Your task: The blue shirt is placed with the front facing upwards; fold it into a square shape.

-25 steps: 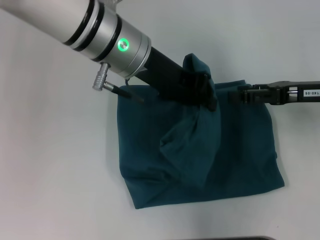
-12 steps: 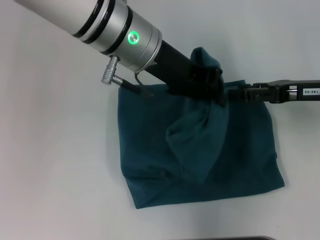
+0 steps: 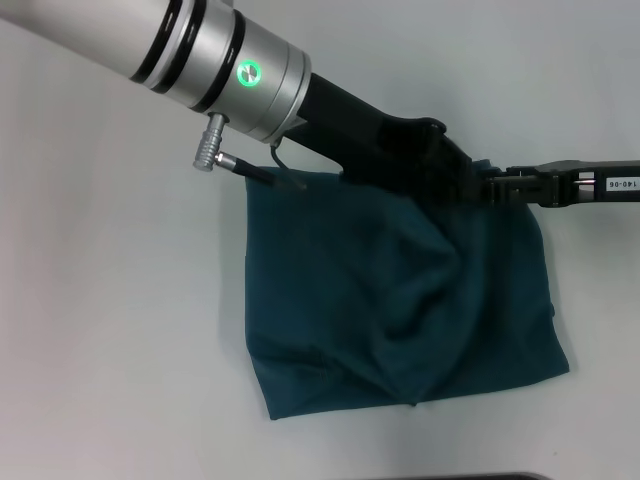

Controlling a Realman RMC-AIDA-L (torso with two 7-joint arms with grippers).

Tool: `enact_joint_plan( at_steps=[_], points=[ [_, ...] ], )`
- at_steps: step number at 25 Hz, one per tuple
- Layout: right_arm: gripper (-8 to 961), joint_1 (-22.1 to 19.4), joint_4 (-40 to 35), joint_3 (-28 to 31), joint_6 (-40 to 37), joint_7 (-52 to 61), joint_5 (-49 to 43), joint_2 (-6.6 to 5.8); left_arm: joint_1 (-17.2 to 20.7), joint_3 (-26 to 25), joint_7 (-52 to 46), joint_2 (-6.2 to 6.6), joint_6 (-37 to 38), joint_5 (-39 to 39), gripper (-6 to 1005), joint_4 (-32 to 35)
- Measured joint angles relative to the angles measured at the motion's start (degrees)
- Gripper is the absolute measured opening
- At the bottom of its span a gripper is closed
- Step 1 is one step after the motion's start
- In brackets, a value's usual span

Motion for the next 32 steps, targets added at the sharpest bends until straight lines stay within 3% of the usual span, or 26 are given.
enact_joint_plan(
  at_steps=[5, 10, 12, 16, 24, 28, 32],
  points=[
    [753, -0.05, 0.0, 0.0, 0.01, 0.0, 0.0, 0.0, 0.09, -1.28, 1.97, 0.02, 0.54, -2.14, 381, -0.32],
    [752, -0.42, 0.0, 0.0, 0.13, 0.0, 0.0, -0.04, 0.55, -1.88, 3.02, 0.38, 1.69, -3.17, 518, -0.42],
    [752, -0.5, 0.0, 0.0, 0.07, 0.01, 0.0, -0.21, 0.84, -1.93, 2.9, 1.12, 2.28, -2.95, 517, -0.56],
    [751, -0.32, -0.16, 0.05, -0.67, 1.78, 0.0, -0.94, 2.21, -3.66, 2.78, 3.93, 6.11, -2.38, 516, -0.85],
    [750, 4.96, -2.55, -0.27, -6.15, 10.87, 0.03, -2.67, 13.68, -17.91, 4.96, 6.98, 16.37, -1.79, 514, -11.71],
    [750, 8.34, -3.4, -1.94, -8.28, 16.56, -0.01, -3.84, 17.64, -27.96, 9.72, 7.29, 22.32, -1.72, 515, -12.21],
    [749, 10.72, -5.48, -2.83, -11.99, 20.08, 1.02, -4.34, 20.63, -32.27, 13.27, 7.36, 24.15, -1.72, 514, -12.02]
  ],
)
